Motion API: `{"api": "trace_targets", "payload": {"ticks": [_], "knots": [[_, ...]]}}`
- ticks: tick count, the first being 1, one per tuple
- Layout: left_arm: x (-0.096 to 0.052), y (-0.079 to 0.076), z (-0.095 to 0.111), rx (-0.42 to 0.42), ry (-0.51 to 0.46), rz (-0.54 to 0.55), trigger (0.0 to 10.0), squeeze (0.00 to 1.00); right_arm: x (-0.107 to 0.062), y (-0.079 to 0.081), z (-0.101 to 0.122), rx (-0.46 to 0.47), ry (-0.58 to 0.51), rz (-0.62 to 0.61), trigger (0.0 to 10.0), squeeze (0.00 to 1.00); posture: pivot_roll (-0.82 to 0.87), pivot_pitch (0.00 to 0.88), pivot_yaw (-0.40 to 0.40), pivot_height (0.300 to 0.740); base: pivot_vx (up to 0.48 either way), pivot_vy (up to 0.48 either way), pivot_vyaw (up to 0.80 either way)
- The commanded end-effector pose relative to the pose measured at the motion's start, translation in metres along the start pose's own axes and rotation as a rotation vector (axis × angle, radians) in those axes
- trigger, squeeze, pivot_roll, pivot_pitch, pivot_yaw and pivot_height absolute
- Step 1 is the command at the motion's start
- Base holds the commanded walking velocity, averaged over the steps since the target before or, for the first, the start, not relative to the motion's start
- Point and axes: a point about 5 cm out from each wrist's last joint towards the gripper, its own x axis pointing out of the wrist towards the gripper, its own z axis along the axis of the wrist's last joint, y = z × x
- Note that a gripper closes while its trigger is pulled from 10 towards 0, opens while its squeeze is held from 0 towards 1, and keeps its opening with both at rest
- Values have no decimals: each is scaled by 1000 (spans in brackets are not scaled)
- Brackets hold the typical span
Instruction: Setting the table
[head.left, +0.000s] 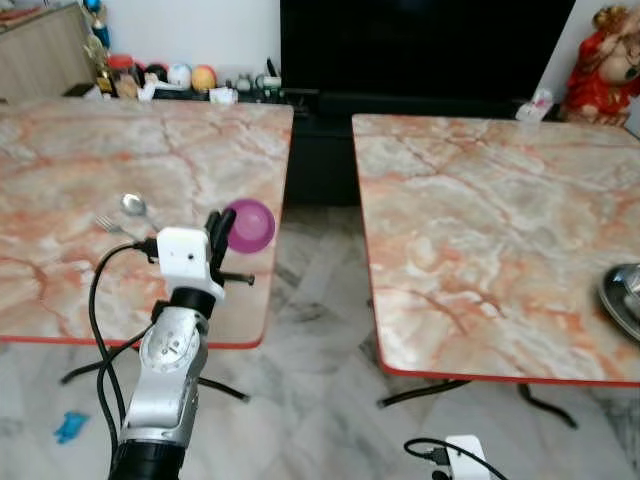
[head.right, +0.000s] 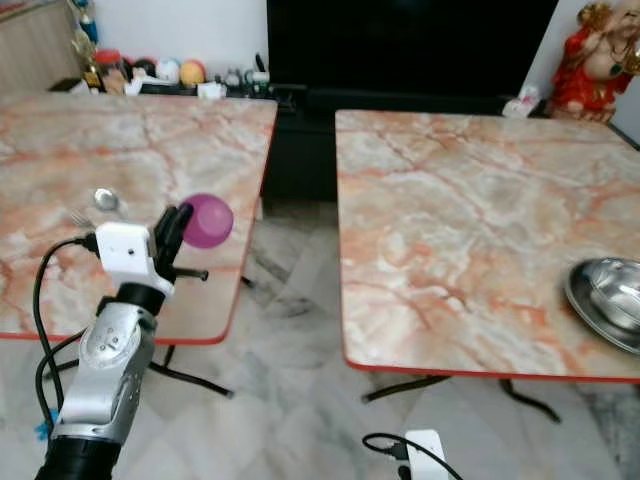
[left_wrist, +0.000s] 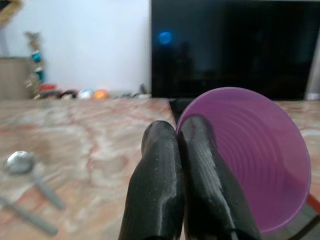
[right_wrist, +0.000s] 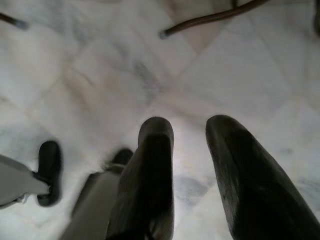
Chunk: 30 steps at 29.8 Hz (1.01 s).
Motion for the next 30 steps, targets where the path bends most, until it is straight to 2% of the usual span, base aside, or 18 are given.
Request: {"api": "trace_targets", "payload": {"ticks": [1, 8, 18, 30], "knots": [[4, -5, 4, -1, -14, -16, 10000, 0, 0, -4, 1, 0, -8, -11, 10000, 0, 125, 0, -35, 740, 0, -424, 0], [4, -5, 4, 4, -9, -22, 10000, 0, 0, -4, 1, 3, -7, -10, 10000, 0, 126, 0, -34, 740, 0, -424, 0], [-1, 5, 2, 65, 15, -99, 10000, 0, 0, -4, 2, -3, -7, -6, 10000, 0, 132, 0, -38, 740, 0, -421, 0], [0, 7, 0, 62, 22, -82, 10000, 0, 0, -4, 1, -13, -3, -5, 10000, 0, 127, 0, -42, 740, 0, -411, 0]]}}
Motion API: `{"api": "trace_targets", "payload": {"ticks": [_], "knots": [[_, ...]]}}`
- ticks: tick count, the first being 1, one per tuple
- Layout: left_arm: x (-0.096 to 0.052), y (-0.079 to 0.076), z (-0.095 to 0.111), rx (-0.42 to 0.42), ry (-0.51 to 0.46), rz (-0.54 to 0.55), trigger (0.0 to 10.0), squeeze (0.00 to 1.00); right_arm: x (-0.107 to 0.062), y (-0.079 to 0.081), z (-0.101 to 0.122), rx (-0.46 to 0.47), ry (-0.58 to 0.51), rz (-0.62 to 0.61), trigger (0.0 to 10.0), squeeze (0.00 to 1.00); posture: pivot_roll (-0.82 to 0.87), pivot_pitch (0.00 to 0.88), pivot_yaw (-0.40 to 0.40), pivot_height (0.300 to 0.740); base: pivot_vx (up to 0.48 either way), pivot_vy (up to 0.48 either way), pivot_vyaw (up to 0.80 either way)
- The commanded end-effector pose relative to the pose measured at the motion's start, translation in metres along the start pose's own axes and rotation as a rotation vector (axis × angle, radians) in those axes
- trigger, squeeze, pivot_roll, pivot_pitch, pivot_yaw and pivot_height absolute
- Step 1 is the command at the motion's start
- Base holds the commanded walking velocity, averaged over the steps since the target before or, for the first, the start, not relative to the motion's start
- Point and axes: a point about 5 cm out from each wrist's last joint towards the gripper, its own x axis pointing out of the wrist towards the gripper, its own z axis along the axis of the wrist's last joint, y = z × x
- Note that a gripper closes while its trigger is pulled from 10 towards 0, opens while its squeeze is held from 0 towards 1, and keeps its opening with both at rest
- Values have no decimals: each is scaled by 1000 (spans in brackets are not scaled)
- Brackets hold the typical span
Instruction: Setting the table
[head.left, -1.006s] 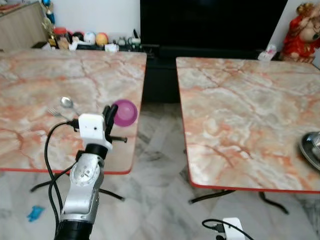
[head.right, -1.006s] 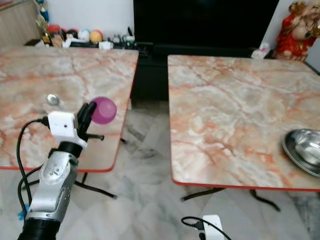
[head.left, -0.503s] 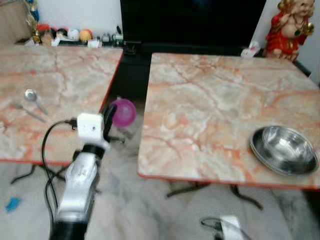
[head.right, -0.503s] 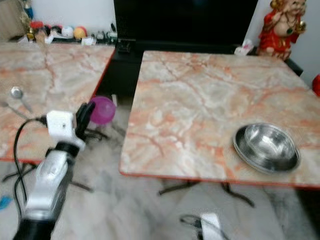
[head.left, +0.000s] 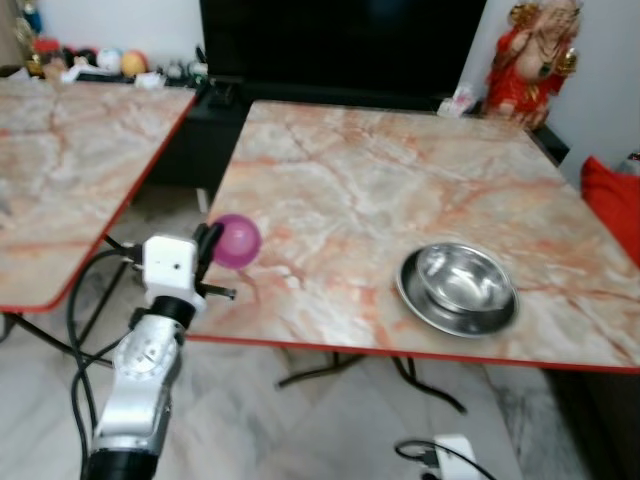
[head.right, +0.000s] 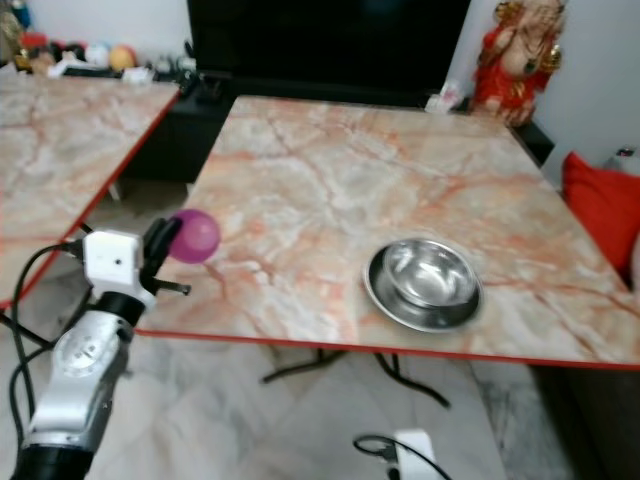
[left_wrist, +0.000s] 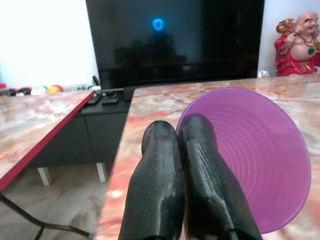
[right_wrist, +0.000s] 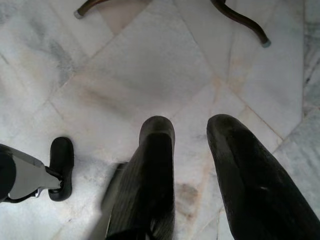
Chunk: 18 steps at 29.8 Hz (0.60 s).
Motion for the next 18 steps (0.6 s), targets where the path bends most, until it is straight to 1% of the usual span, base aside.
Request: {"api": "trace_targets", "payload": {"ticks": [1, 8, 9, 10, 12, 13, 18], "knots": [[4, -4, 4, -5, -21, -8, 10000, 0, -1, -10, -2, -8, 0, -24, 10000, 0, 127, 0, -42, 740, 0, -405, 0], [7, 6, 2, 22, -6, -4, 10000, 0, -1, -9, -1, -11, 1, -21, 10000, 0, 129, 0, -39, 740, 0, -381, 0], [7, 7, 2, 11, 0, 0, 10000, 0, -1, -9, -1, -10, 1, -22, 10000, 0, 127, 0, -38, 740, 0, 0, 0], [7, 8, 0, -18, 14, 0, 10000, 0, -1, -9, -1, -9, 0, -22, 10000, 0, 126, 0, -39, 740, 0, 0, 0], [7, 8, -1, -27, 17, -2, 10000, 0, -1, -9, -1, -8, 0, -22, 10000, 0, 126, 0, -39, 740, 0, 0, 0], [7, 7, 0, -33, 18, -23, 10000, 0, -1, -9, -1, -7, 0, -23, 10000, 0, 129, 0, -39, 740, 0, 0, 0], [6, 1, -1, -61, 23, -54, 10000, 0, -1, -10, -1, -7, 0, -24, 10000, 0, 131, 0, -40, 740, 0, 0, 0]]}}
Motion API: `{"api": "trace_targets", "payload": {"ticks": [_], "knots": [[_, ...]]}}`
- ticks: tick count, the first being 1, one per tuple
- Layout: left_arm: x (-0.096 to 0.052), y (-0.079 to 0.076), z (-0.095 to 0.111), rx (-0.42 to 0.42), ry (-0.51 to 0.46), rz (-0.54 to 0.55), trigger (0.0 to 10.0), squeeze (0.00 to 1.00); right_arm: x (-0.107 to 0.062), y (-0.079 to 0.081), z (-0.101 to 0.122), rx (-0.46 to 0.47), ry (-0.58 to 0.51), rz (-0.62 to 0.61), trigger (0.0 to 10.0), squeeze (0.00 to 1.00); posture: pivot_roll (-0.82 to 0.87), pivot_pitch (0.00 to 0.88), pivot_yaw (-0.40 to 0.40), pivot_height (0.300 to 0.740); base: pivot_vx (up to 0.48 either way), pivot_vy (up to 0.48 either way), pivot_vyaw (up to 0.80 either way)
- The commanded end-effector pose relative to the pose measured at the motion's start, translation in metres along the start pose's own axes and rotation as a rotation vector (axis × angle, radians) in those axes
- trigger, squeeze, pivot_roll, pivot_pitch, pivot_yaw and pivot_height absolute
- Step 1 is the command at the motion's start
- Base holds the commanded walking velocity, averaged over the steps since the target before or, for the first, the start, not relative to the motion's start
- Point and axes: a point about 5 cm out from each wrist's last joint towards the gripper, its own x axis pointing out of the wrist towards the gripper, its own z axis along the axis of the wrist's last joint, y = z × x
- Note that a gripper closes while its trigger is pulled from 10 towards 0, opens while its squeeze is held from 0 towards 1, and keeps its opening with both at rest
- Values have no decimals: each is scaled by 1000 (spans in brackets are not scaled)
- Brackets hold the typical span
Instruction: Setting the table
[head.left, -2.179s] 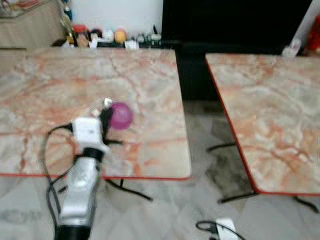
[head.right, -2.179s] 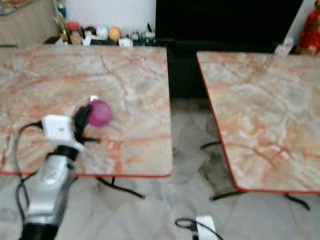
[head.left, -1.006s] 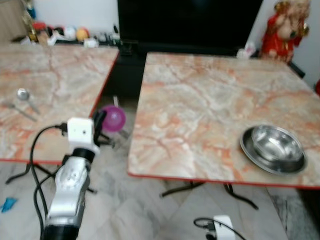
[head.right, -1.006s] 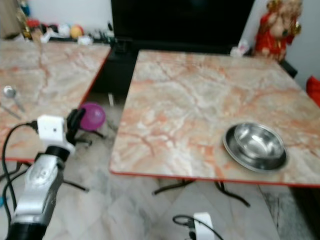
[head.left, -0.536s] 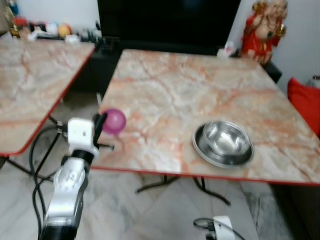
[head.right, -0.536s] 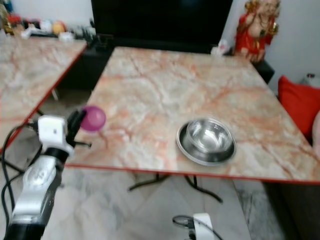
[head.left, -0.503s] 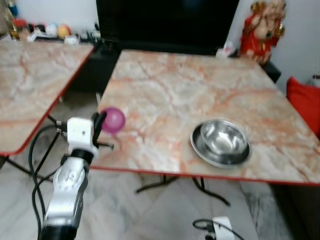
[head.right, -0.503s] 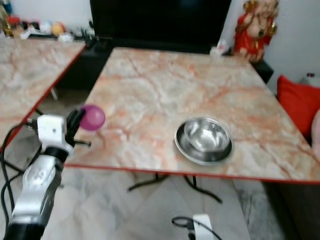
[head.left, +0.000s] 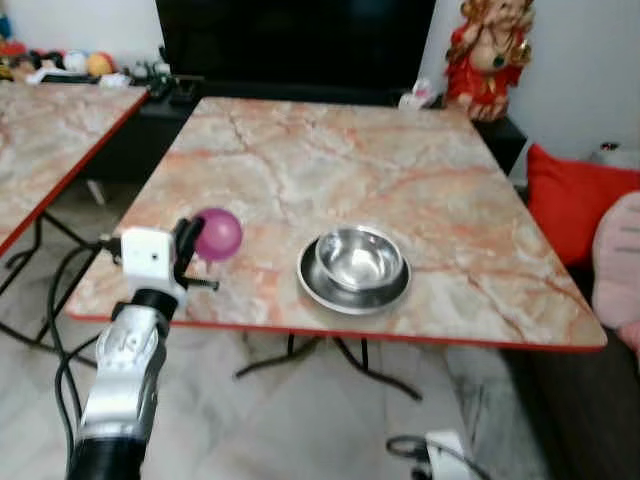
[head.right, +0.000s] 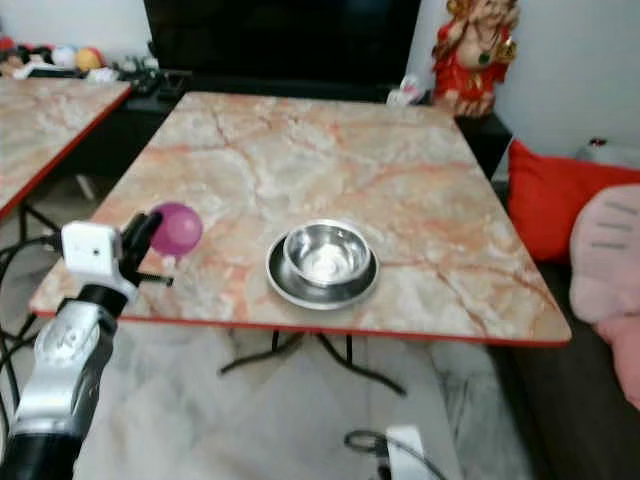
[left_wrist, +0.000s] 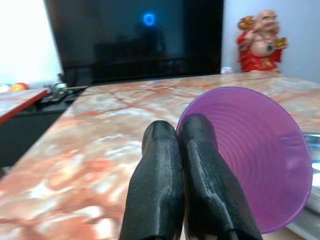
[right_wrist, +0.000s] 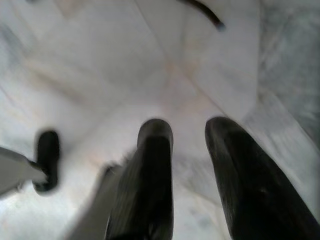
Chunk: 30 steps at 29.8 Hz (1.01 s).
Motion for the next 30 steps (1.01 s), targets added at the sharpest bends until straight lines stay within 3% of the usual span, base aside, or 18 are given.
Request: {"api": "trace_targets", "payload": {"ticks": [1, 9, 24, 30], "knots": [[-1, 3, 1, 0, 4, -1, 10000, 0, 1, 3, 5, 0, -17, 8, 10000, 0, 131, 0, -40, 740, 0, 0, 0], [0, -1, 1, -10, 0, -6, 10000, 0, 1, 3, 5, 1, -19, 8, 10000, 0, 130, 0, -41, 740, 0, -256, 0], [5, 6, 3, -148, 17, 40, 10000, 0, 1, 3, 5, 4, -18, 12, 10000, 0, 127, 0, -43, 740, 0, 0, 0], [7, 8, 2, -140, 36, 47, 10000, 0, 1, 3, 6, 0, -22, 15, 10000, 0, 127, 0, -44, 740, 0, 0, 0]]}}
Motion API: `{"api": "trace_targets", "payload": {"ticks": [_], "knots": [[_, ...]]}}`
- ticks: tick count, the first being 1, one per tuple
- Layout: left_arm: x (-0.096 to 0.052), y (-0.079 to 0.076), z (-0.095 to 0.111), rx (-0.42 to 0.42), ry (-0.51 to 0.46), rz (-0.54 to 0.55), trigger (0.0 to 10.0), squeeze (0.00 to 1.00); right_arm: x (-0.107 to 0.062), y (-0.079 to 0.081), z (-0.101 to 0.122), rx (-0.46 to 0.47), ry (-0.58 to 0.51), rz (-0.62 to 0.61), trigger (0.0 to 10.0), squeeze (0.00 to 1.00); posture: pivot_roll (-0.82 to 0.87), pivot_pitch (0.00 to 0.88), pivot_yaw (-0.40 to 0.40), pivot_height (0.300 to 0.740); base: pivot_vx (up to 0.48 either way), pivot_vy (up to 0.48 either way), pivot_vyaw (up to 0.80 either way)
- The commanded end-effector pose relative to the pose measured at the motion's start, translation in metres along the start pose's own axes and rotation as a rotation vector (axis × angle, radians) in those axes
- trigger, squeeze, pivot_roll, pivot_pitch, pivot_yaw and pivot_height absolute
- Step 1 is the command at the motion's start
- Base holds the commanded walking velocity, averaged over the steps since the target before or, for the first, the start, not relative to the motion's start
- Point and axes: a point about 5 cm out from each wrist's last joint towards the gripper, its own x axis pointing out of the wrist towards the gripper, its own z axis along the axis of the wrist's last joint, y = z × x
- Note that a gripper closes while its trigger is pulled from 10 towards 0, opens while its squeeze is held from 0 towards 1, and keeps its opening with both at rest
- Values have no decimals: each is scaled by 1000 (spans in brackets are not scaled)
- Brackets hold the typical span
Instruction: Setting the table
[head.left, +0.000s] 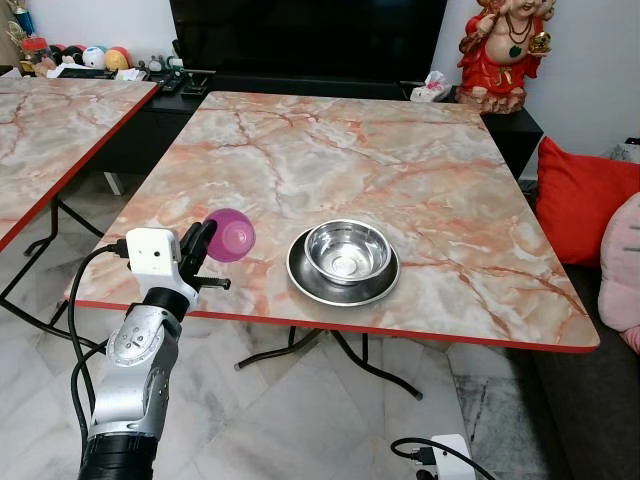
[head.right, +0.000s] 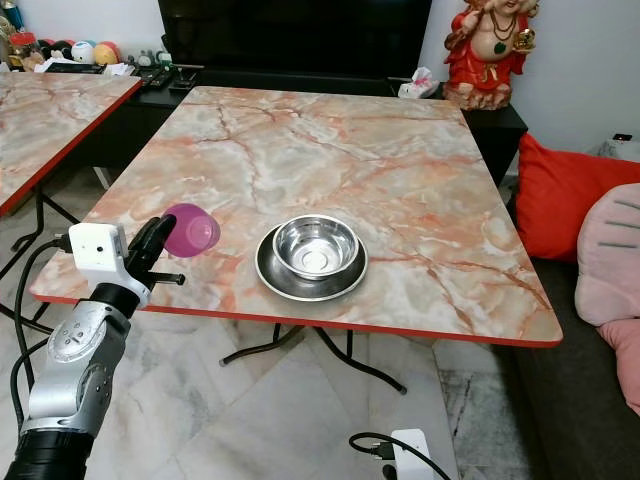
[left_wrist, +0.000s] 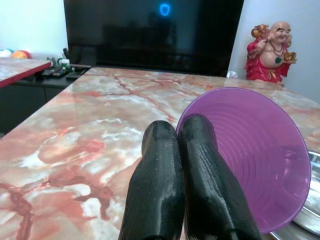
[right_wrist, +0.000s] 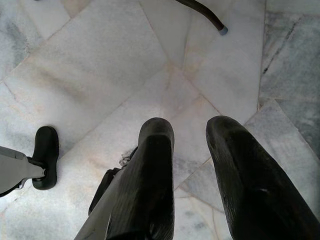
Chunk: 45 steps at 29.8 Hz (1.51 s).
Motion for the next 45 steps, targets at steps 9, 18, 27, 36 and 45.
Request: {"api": "trace_targets", "payload": {"ticks": [9, 18, 27, 36, 45], "knots": [[5, -3, 4, -12, 6, -9, 10000, 0, 0, -3, 1, 2, -3, 1, 10000, 0, 124, 0, -43, 740, 0, 0, -147], [6, -2, 4, -49, 11, 6, 10000, 0, 0, -2, 1, -9, -3, 3, 10000, 0, 128, 0, -42, 740, 54, 0, 0], [8, -4, 6, -70, 11, -6, 10000, 0, 0, -2, 1, -7, -5, 3, 10000, 0, 126, 0, -41, 740, 258, 0, 0], [9, -6, 6, -75, 16, -6, 10000, 0, 0, -2, 1, 3, -2, 4, 10000, 0, 127, 0, -42, 740, 283, 0, -136], [10, -8, 7, -82, 16, -23, 10000, 0, 0, -2, 1, -10, 0, 5, 10000, 0, 126, 0, -41, 740, 290, 0, -68]]}}
